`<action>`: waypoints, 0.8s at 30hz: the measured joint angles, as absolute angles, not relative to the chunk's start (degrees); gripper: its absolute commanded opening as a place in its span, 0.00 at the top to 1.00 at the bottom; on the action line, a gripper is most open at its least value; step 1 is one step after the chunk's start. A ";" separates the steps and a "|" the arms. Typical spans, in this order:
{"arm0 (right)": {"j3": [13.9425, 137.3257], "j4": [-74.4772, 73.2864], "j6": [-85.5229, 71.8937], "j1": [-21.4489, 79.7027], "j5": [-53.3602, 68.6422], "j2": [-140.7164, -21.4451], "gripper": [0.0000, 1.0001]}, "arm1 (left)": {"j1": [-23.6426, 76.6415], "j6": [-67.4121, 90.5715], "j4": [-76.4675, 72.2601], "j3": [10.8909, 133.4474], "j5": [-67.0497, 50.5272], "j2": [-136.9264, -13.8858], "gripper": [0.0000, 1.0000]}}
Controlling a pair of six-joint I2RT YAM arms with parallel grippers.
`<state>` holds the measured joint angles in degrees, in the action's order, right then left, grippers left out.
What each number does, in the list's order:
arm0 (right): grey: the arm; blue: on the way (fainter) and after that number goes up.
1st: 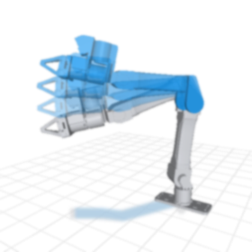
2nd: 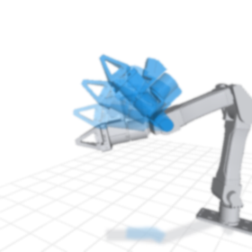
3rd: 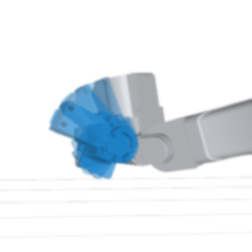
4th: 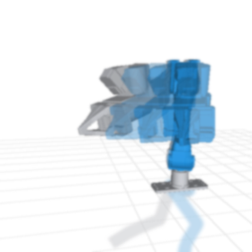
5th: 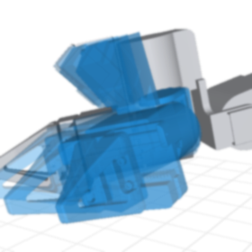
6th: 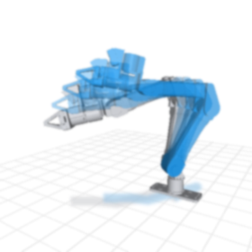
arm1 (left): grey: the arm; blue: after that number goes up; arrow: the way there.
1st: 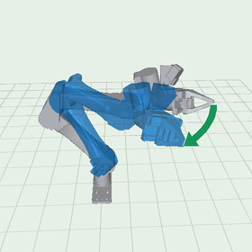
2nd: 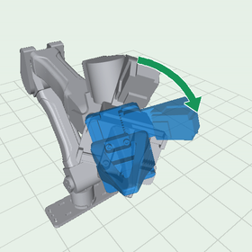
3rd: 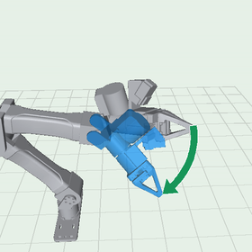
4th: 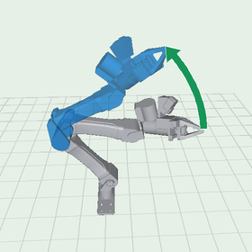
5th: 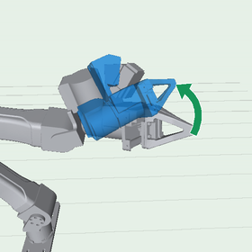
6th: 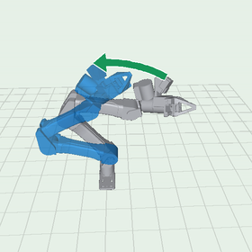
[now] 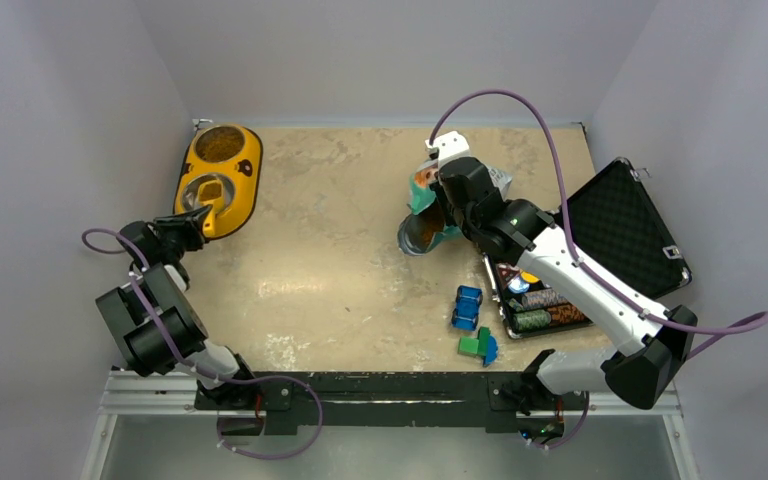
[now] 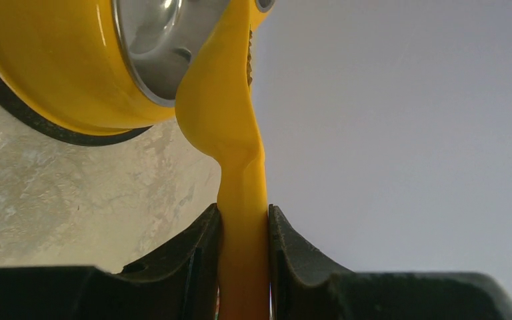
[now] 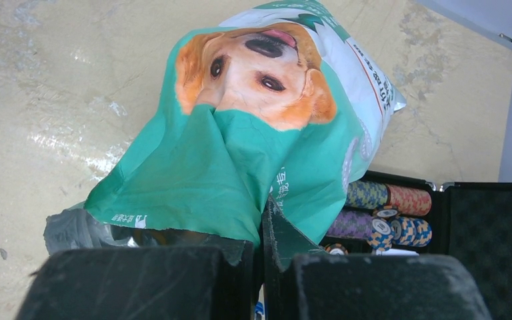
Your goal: Serve the pet food
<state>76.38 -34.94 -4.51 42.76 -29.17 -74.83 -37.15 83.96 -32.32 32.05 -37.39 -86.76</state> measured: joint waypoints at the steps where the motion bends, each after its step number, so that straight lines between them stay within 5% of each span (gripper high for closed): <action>1: 76.36 -34.87 -4.47 42.76 -29.15 -74.83 1.00 | -37.15 83.77 -30.96 32.14 -36.77 -86.30 1.00; 24: 76.36 -34.70 -4.29 42.94 -28.95 -74.83 1.00 | -36.97 78.85 25.74 64.01 -30.61 -90.85 1.00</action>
